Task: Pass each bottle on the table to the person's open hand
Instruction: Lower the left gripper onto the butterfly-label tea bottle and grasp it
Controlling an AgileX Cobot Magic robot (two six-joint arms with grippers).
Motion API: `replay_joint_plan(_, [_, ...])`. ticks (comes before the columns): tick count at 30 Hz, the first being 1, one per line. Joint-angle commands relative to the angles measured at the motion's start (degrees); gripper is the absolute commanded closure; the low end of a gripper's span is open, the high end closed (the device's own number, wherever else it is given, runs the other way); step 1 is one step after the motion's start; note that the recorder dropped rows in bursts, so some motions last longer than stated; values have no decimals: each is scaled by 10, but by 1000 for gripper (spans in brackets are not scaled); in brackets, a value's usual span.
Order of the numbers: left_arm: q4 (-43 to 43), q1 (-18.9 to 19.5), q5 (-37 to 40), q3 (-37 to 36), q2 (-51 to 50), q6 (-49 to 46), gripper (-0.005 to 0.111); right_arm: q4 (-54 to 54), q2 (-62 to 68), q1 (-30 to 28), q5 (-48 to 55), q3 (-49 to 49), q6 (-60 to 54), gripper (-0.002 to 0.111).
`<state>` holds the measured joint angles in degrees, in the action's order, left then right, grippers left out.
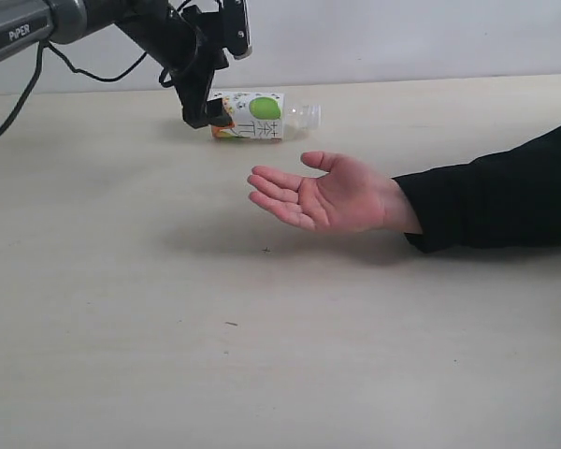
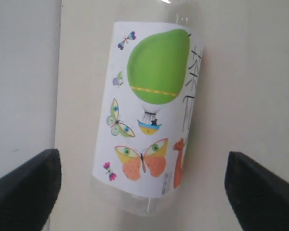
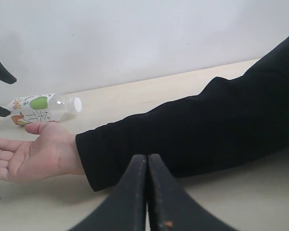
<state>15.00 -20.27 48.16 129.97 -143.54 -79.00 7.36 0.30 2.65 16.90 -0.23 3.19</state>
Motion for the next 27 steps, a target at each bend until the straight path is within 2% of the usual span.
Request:
replay_joint_plan(1, [8,-2,-7,40,-22,14,19,-2,-3,0,-5,2,-1,108])
replay_joint_plan(7, [8,-3,-4,75,-53,17,19,-2,-3,0,-5,2,-1,108])
replay_joint_plan(21, [6,-3,-52,75,-76,14,19,-2,-3,0,-5,2,-1,108])
replay_joint_plan(27, [6,-3,-25,75,-78,46,19,-2,-3,0,-5,2,-1,108])
